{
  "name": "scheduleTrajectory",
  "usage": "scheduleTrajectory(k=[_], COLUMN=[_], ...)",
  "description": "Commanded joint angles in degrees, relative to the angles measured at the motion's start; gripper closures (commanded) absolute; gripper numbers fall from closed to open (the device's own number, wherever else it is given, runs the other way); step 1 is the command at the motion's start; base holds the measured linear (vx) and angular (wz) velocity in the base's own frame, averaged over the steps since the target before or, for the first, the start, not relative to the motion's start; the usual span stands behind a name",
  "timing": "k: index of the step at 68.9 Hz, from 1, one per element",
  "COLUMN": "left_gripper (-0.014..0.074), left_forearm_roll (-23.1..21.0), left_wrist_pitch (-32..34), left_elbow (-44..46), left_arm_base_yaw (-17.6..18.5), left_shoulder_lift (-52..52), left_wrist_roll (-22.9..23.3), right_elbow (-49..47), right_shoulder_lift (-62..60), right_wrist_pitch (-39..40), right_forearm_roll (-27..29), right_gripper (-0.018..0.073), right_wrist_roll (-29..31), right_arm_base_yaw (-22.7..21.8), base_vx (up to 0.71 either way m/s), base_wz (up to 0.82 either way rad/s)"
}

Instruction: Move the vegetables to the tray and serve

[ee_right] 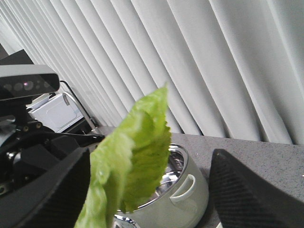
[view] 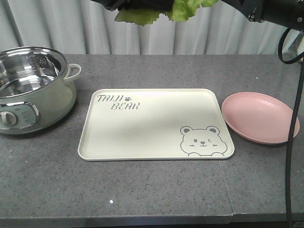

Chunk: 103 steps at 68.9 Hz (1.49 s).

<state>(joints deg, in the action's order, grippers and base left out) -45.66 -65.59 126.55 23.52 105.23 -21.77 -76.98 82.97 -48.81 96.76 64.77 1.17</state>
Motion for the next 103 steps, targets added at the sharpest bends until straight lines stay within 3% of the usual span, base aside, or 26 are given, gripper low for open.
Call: scheduleTrajectory(k=[1,12,19,29,45,58,68,79,91,103], left_gripper=[0.0603,0.0603,0.0603,0.0598,0.0483,0.0226,0.009,0.0076,0.0089,0.0132], left_forearm_roll=[-3.0,-2.0,-1.9,-1.7,-1.7,-1.7,0.3,5.0,14.7,23.1], left_wrist_pitch=[3.5,3.5,3.2,1.8,0.3,-0.5,-0.3,-0.2,-0.7,-3.7], left_elbow=[1.6,1.6,1.6,1.6,1.6,1.6,1.6,1.6,1.6,1.6], left_arm_base_yaw=[0.8,0.8,0.8,0.8,0.8,0.8,0.8,0.8,0.8,0.8], left_shoulder_lift=[-2.7,-2.7,-2.7,-2.7,-2.8,-3.1,-4.2,-6.7,-10.1,-10.9], left_wrist_roll=[-0.1,-0.1,0.0,0.2,0.6,2.7,3.7,3.7,3.7,6.8], right_elbow=[-1.9,-1.9,-1.9,-1.9,-1.9,-1.9,-1.9,-1.9,-1.9,-1.9], right_shoulder_lift=[-1.1,-1.1,-1.1,-1.1,-1.1,-1.1,-1.1,-1.3,-1.3,-1.3], right_wrist_pitch=[-1.8,-4.2,-4.4,-4.6,-4.7,-4.7,-4.1,-2.3,-4.3,-6.4], right_forearm_roll=[7.4,7.4,7.4,7.4,7.4,7.4,6.4,4.2,1.6,-12.5], right_gripper=[0.0053,0.0122,0.0277,0.0577,0.0567,0.0565,0.0565,0.0565,0.0565,0.0565], right_wrist_roll=[-0.5,-0.6,-0.6,-0.4,-0.4,-0.4,-0.1,-0.1,-2.6,-9.5], right_arm_base_yaw=[0.0,0.0,0.0,0.0,0.0,0.0,-0.1,-2.7,-12.2,-22.5], base_vx=[0.0,0.0,0.0,0.0,0.0,0.0,0.0,0.0,0.0,0.0], base_wz=[0.0,0.0,0.0,0.0,0.0,0.0,0.0,0.0,0.0,0.0])
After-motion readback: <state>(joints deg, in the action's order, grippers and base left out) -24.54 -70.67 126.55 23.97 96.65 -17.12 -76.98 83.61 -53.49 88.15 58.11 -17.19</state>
